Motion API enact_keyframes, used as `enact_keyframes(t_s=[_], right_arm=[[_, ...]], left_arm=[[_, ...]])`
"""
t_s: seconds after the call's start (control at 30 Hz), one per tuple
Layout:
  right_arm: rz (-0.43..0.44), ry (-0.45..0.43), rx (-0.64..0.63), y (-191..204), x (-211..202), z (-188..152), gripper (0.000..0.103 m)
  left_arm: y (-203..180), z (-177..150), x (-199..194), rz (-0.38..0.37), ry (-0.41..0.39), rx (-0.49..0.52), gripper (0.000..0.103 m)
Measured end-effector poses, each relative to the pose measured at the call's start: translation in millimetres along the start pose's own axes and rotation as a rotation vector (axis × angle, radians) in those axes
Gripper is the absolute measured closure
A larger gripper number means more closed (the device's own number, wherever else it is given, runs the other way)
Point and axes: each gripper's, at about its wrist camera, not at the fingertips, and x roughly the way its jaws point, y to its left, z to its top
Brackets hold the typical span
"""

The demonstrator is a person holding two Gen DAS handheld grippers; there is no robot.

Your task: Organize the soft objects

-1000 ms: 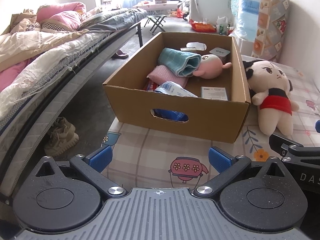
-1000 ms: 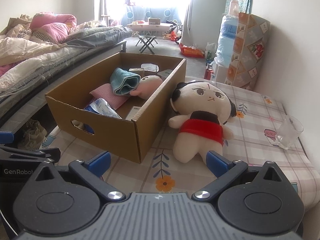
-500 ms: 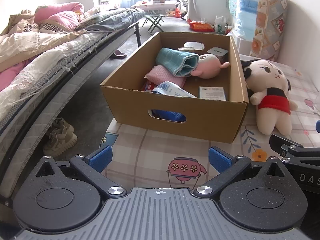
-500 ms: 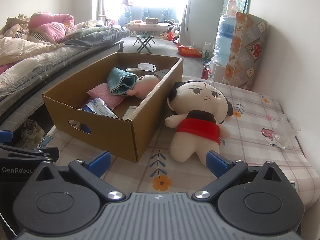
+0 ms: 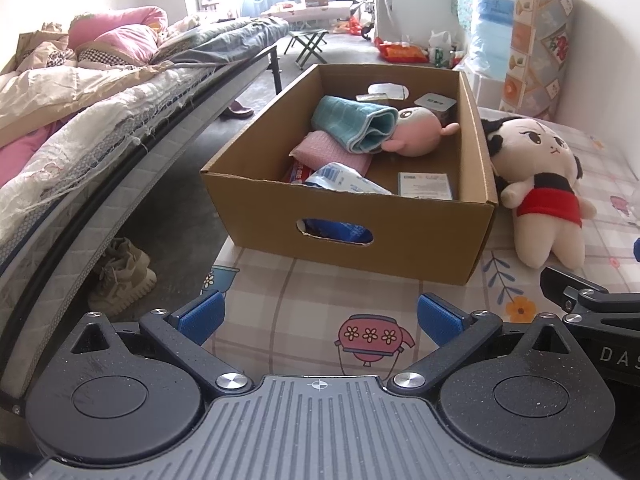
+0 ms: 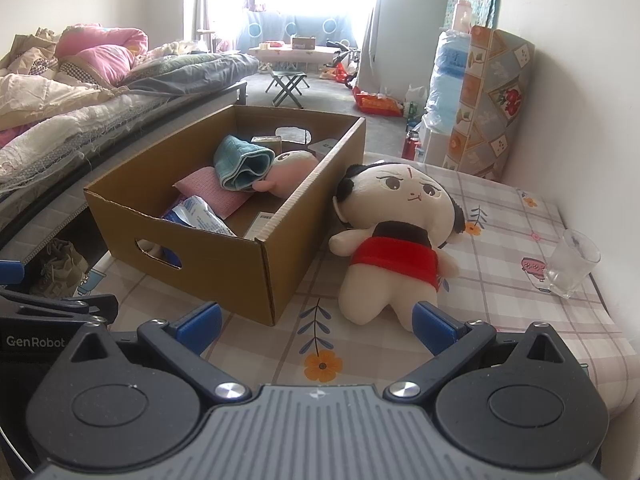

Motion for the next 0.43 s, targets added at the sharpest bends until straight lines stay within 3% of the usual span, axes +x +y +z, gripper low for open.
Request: enact_keyframes(t_s=[0.43], right_arm=[[-0.008,-0.001,0.008,-2.0,0.0,-0.5,0.0]], left_arm=[[-2.3,0.9,-0.1,-0.005,0.001,0.011,0.0]])
